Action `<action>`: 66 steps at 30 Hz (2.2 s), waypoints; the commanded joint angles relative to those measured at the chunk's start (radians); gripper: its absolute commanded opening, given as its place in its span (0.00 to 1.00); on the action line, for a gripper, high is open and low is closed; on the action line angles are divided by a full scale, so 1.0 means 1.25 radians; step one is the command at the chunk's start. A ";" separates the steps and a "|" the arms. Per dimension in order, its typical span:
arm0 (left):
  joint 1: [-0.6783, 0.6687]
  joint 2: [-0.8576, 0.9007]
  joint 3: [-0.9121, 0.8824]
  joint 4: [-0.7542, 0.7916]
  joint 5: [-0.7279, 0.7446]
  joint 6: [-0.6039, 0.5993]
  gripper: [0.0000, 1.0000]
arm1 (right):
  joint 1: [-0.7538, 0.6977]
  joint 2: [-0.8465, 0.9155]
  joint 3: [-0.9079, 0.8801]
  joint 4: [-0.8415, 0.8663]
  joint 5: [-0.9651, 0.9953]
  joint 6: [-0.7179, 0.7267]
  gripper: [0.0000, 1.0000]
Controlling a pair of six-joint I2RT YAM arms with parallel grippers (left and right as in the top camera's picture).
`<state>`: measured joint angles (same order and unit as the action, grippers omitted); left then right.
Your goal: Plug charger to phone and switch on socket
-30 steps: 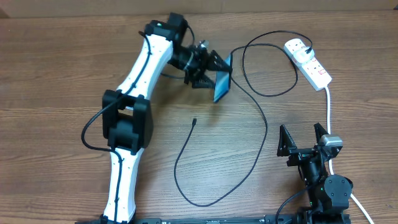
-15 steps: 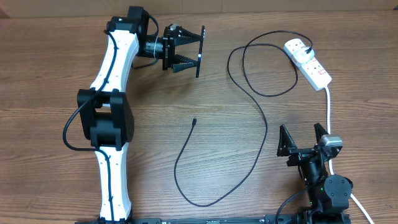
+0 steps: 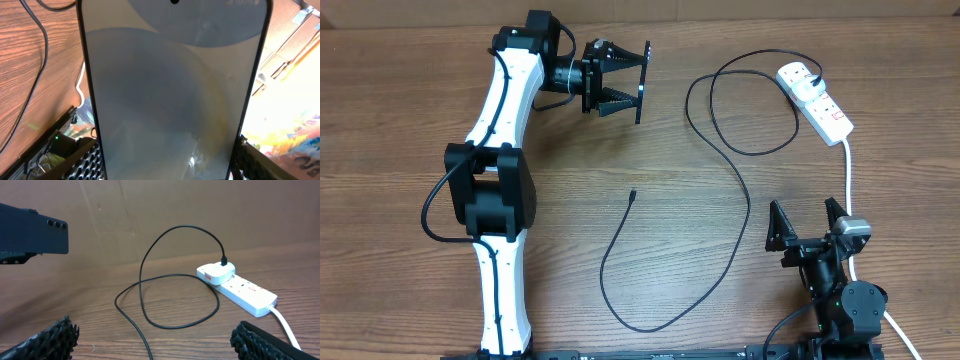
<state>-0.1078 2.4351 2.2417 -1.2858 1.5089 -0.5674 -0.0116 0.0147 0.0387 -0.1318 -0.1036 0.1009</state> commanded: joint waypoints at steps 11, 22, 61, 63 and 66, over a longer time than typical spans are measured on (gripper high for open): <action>-0.002 -0.006 0.025 0.000 0.050 -0.007 0.61 | 0.004 -0.009 -0.005 0.046 -0.373 0.004 1.00; -0.004 -0.006 0.025 0.001 0.006 0.018 0.61 | 0.003 -0.001 0.122 0.508 -0.407 0.217 1.00; -0.114 -0.205 0.026 -0.115 -0.689 0.027 0.56 | 0.008 1.078 0.896 -0.581 -0.693 0.202 1.00; -0.097 -0.205 0.026 -0.101 -0.596 -0.019 0.55 | 0.026 1.081 0.896 -0.528 -0.688 0.259 1.00; -0.092 -0.205 0.026 -0.091 -0.503 -0.117 0.57 | 0.095 1.081 0.896 -0.414 -0.560 0.407 1.00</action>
<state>-0.2272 2.1948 2.2562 -1.4128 0.6472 -0.5686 0.0311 1.3689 1.1332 -0.7166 -0.9226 0.4107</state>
